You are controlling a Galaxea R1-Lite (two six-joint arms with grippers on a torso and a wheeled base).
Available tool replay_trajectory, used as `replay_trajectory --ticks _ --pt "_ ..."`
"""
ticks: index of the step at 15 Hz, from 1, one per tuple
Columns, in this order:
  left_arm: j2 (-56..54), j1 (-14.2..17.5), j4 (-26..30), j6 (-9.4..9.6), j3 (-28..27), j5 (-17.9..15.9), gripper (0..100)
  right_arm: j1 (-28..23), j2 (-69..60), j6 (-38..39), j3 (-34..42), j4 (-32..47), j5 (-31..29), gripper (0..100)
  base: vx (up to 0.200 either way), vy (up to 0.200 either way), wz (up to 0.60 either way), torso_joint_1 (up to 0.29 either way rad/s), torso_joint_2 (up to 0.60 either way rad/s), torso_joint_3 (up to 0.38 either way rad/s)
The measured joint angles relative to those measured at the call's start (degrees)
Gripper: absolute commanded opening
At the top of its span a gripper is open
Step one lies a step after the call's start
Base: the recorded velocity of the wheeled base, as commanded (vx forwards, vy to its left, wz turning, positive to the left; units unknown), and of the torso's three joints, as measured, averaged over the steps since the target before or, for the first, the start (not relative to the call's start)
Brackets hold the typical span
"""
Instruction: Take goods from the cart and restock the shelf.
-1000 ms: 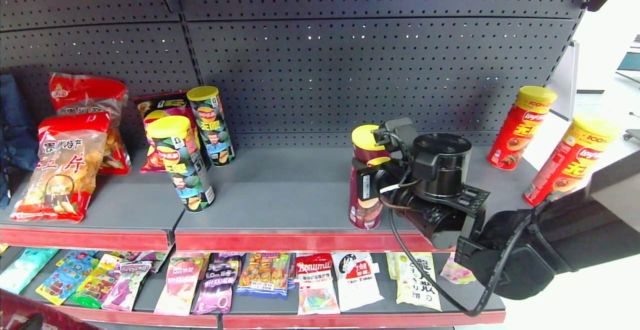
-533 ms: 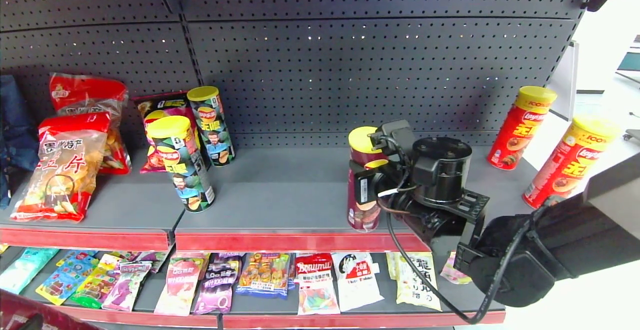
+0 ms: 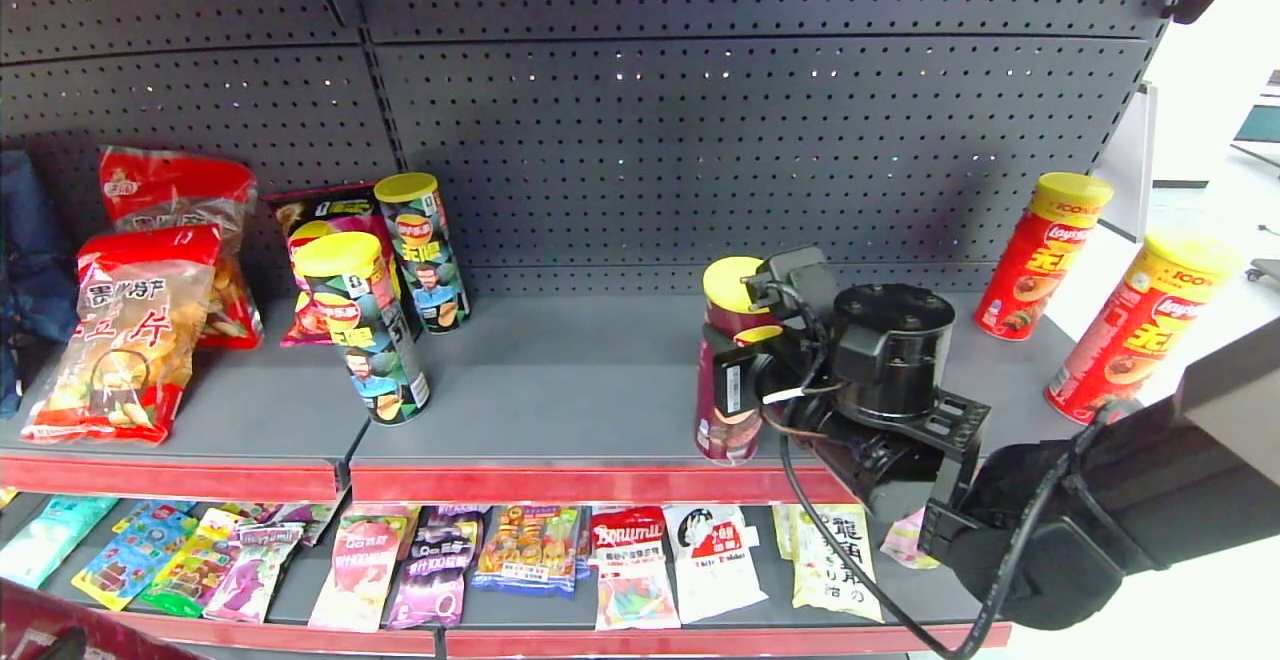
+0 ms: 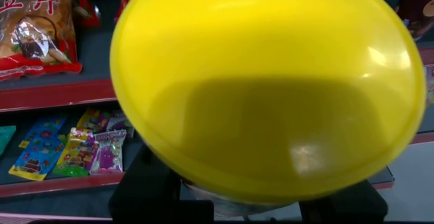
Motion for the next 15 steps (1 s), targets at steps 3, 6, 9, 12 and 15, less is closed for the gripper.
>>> replay_trajectory --ticks 3,6,9,12,15 --pt "0.0 0.0 0.0 0.0 0.0 0.0 0 0.1 0.1 0.0 0.0 -0.3 0.0 0 0.0 0.0 0.0 0.0 0.0 0.0" --pt "0.0 0.0 0.0 -0.02 0.1 0.0 0 0.1 0.4 0.4 -0.1 -0.4 0.0 0 0.0 0.0 0.0 0.0 0.0 0.0" --pt "-0.1 0.0 0.0 0.0 0.1 0.0 0 0.1 0.7 0.4 -0.1 -1.3 0.0 0 0.0 0.0 0.0 0.0 0.0 0.0" --pt "-0.1 0.0 0.0 -0.02 0.1 0.0 0 0.1 1.0 0.3 -0.1 -2.0 0.0 100 0.0 0.0 0.0 0.0 0.0 0.0" --pt "-0.1 0.0 0.0 -0.02 0.2 0.0 0 0.7 1.4 0.4 0.0 -2.5 0.0 100 0.0 0.0 0.0 0.0 0.0 0.0"
